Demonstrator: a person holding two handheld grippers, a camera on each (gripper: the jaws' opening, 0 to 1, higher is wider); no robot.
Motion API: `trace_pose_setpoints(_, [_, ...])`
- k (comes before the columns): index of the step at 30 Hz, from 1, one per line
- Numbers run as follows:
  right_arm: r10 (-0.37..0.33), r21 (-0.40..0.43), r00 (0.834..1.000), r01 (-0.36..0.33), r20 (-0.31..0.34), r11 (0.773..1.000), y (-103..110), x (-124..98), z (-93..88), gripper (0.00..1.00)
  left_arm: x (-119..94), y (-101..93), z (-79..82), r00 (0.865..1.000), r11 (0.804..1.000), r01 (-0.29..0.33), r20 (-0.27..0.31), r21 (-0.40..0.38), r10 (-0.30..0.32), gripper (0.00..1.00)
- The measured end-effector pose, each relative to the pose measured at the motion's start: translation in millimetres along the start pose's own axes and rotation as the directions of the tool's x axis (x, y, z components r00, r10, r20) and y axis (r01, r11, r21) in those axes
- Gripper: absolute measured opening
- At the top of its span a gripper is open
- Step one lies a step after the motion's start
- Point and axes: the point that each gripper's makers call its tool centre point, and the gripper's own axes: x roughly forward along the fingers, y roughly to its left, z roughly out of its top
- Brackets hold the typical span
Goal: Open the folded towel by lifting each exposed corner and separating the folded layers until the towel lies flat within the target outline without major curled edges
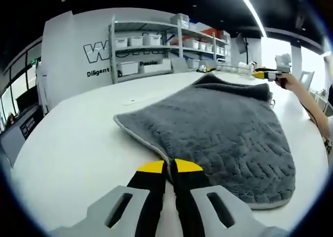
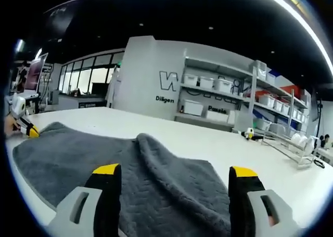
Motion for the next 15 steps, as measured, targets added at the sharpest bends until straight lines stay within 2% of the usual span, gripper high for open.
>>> trace_pose_setpoints(15, [0.006, -0.002, 1.0, -0.006, -0.002, 1.0, 2, 0, -0.3, 0.85, -5, 11.4, -2.9, 1.0, 1.0, -0.021, -0.015, -0.009, 0.021, 0.05])
